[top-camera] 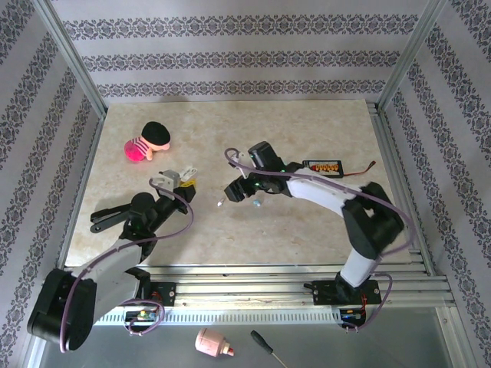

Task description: Insert the wireless bluetooth earbuds into the charging case

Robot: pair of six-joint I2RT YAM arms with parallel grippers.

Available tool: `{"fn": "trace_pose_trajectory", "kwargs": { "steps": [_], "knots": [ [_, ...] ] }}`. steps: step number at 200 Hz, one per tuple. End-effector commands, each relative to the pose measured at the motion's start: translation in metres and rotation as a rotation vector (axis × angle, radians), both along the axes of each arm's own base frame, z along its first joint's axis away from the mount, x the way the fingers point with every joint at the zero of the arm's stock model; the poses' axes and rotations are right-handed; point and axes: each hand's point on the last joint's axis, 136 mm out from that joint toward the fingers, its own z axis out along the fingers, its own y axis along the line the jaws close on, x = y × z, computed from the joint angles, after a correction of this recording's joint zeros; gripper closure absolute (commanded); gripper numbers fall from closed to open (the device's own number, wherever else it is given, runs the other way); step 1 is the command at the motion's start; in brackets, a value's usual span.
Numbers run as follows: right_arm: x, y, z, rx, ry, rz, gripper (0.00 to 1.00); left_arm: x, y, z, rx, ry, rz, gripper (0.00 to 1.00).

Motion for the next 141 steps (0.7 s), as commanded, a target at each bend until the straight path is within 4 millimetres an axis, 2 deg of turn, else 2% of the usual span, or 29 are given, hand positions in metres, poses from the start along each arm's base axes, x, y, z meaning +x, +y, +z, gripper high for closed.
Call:
{"fn": "trace_pose_trajectory", "kwargs": {
  "steps": [1,24,66,93,116,141],
  "knots": [
    [-0.004,0.02,-0.016,0.0,0.12,0.032,0.28,0.001,0.028,0.006,-0.039,-0.015,0.14,0.93],
    [-0.008,0.043,-0.035,-0.008,0.197,0.081,0.28,-0.006,0.041,0.011,-0.057,-0.032,0.183,0.93],
    [-0.004,0.069,-0.059,-0.053,0.249,0.127,0.29,-0.013,0.039,0.021,-0.072,-0.057,0.159,0.93],
    [-0.006,0.071,-0.074,-0.09,0.285,0.141,0.31,-0.015,0.039,0.028,-0.083,-0.086,0.159,0.93],
    [-0.013,0.063,-0.082,-0.139,0.318,0.145,0.33,-0.016,0.04,0.031,-0.086,-0.092,0.161,0.93],
    [-0.025,0.052,-0.08,-0.184,0.336,0.153,0.36,-0.017,0.04,0.031,-0.08,-0.089,0.159,0.93]
  ]
}}
